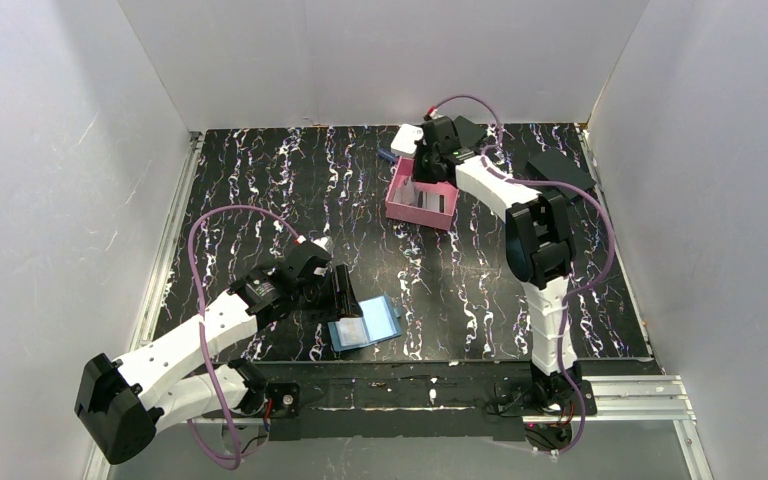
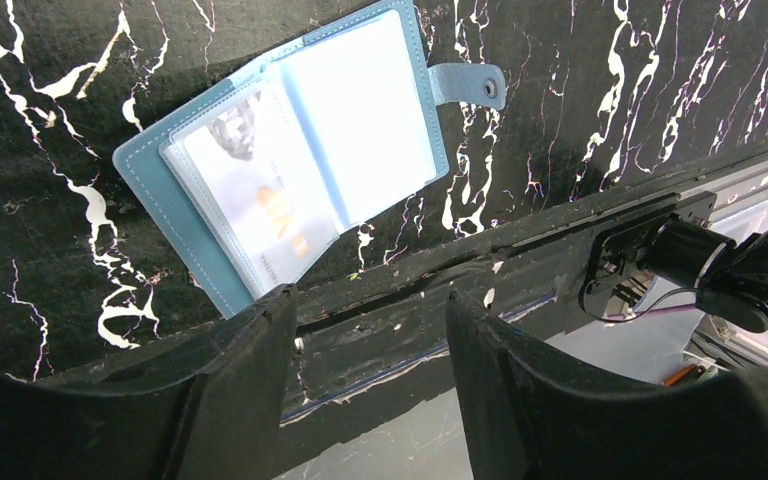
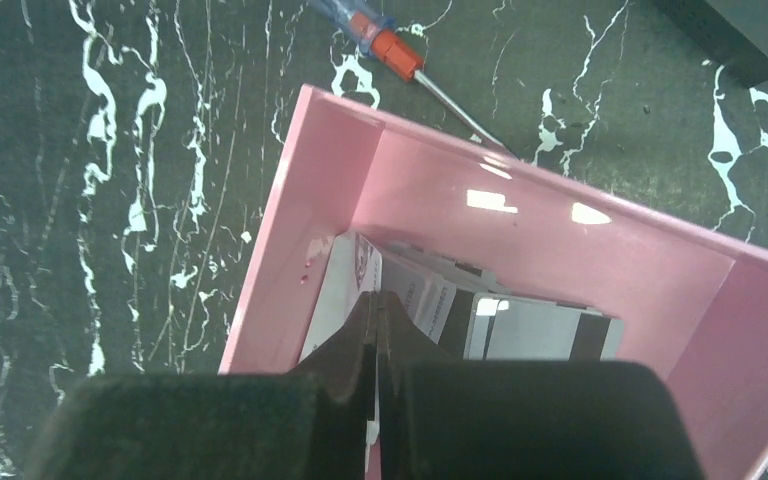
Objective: Put the credit cards into the card holder
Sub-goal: Pick up the credit card from the storage box.
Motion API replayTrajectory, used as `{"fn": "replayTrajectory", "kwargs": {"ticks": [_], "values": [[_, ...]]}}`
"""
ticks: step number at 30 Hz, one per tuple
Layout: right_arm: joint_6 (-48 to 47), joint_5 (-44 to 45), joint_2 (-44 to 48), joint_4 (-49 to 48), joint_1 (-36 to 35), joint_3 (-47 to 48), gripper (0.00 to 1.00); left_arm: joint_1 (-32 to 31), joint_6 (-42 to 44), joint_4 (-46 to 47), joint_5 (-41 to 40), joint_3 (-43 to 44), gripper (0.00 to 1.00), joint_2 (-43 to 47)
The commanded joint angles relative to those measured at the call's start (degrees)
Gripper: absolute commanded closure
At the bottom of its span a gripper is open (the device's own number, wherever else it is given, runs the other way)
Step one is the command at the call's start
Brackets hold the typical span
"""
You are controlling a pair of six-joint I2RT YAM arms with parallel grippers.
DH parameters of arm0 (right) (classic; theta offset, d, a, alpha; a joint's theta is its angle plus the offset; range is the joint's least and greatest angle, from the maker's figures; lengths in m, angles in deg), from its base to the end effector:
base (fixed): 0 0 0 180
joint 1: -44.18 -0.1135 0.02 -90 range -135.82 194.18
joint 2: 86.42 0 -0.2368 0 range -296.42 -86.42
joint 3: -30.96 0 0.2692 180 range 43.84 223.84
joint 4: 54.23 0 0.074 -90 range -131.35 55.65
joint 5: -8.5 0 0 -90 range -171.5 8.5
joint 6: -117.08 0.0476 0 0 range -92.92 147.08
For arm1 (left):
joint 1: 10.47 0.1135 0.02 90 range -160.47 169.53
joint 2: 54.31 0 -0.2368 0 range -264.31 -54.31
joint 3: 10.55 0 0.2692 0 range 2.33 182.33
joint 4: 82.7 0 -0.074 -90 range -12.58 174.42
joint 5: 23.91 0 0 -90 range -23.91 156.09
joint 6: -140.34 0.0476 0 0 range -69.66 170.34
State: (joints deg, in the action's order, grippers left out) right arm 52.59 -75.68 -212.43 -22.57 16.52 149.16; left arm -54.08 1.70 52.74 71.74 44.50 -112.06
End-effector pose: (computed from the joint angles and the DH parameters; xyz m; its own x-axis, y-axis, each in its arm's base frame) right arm 0.4625 0.2369 0.1913 -0.6772 0.1288 -0.7245 -0.1118 0.9551 0.2743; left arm 0.1741 -0.1723 0.2119 -0.9029 -0.1715 -0.3942 0.0864 0.8259 -0.5572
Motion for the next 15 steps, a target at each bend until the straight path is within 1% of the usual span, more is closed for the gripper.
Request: {"fn": "replayTrajectory", "kwargs": {"ticks": [1,4,7,11,15], "values": [[4.1,-8.1,3.7,-6.0,2.8,-2.8,0.99,0.2,0.0,-0.1,0.6,0.8,0.45,0.1],[8.9,-14.7,4.8,-12.2,4.5,-6.7,0.99,0.2,-0.1,0.0,0.7,0.8,0.45,0.1],[14.3,-19.1,5.5,-17.7,6.2,-11.0,0.99,0.2,-0.1,0.0,0.7,0.8,0.45,0.1],[19.4,-21.7,8.0,-25.3,8.3,-15.7,0.99,0.2,-0.1,-0.5,0.5,0.7,0.45,0.8],[20.2,-23.2,10.1,-26.8,9.7,-16.3,0.99,0.5,0.4,-0.9,0.6,1.3,0.44,1.2]]}}
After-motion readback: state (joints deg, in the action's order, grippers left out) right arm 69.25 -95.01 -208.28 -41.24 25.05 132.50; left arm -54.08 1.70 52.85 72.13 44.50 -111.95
